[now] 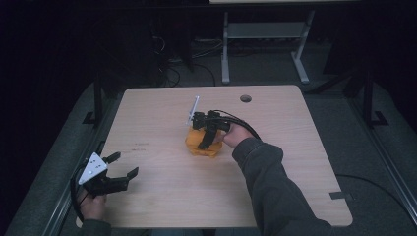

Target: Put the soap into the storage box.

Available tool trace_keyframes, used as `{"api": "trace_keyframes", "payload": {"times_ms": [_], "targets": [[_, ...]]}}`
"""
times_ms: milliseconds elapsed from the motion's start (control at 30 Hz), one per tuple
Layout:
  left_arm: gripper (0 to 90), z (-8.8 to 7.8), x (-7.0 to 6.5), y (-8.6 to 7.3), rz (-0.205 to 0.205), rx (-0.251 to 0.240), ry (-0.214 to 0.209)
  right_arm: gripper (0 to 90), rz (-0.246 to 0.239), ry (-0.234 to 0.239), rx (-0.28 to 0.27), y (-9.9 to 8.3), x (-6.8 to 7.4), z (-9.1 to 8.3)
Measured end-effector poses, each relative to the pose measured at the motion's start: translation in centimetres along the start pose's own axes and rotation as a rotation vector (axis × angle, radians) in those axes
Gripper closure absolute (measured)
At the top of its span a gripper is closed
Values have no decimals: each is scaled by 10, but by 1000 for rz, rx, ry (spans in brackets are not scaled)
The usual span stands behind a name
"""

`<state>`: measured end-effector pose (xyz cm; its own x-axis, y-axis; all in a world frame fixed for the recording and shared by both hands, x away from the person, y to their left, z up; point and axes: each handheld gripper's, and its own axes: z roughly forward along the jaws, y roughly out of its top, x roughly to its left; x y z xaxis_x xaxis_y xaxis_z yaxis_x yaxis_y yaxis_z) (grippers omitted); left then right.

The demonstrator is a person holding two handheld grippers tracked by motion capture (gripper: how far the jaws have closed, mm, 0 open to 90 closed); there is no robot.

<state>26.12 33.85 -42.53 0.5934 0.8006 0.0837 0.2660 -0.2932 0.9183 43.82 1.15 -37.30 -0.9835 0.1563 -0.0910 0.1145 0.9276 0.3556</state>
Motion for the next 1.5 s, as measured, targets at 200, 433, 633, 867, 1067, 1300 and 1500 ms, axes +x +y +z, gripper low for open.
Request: {"api": "trace_keyframes", "payload": {"times_ms": [200,433,633,867,1067,1300,1500], "targets": [[139,0,0,0,1,0,1,204,-3,4,13,0,0,3],[139,0,0,0,1,-1,1,204,-1,15,30,1,-1,10],[139,0,0,0,1,-2,-1,202,24,25,12,-3,-3,14],[139,0,0,0,-1,-1,-2,190,23,16,7,-5,-2,16],[139,0,0,0,0,-2,-2,187,20,5,11,-4,-1,17],[139,0,0,0,-1,-2,0,181,20,4,3,-4,-1,16],[139,0,0,0,-1,-1,-1,181,26,-1,-4,-6,-1,12]]}}
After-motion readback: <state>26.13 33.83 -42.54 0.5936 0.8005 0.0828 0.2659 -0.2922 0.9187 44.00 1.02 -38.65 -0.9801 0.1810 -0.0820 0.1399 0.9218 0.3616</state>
